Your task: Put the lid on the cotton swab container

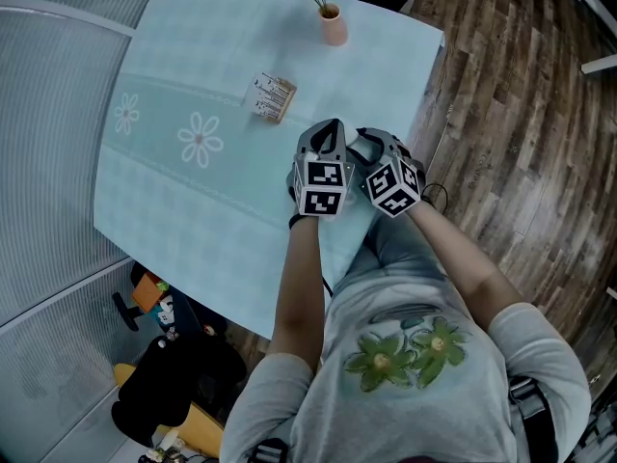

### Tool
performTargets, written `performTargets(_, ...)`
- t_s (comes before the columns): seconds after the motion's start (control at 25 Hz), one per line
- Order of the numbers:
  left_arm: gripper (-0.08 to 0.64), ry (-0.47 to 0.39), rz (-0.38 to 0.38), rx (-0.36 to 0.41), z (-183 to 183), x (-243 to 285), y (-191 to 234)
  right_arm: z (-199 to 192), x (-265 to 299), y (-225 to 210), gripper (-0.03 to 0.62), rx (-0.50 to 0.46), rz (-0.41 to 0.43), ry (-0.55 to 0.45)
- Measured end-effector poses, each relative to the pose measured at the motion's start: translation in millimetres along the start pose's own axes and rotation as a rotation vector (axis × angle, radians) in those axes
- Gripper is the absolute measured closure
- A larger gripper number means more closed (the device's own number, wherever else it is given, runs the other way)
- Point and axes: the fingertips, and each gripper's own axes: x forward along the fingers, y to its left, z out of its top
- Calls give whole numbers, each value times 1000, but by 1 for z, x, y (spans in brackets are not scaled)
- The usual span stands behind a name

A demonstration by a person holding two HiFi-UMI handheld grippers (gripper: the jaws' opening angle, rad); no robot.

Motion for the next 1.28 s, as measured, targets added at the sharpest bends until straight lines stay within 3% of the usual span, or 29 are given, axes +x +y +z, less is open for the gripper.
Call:
performTargets(0.12, 560, 24, 43, 65, -3, 2, -2, 0, 1, 1, 411, 4, -1, 4)
performTargets(0.4, 560, 73, 84, 81, -3, 3, -3, 0, 0, -1, 410, 12, -9, 8)
performTargets(0.84, 558, 70, 53, -11, -2, 1, 1, 9, -12, 0, 411, 8, 8, 27)
performTargets(1.08, 558, -33, 125, -70, 20, -20, 10, 17, -38, -4, 457, 76, -14, -20)
performTargets(1.28, 558, -120, 131, -99, 38, -48, 10, 28, -63, -7, 561, 124, -23, -89)
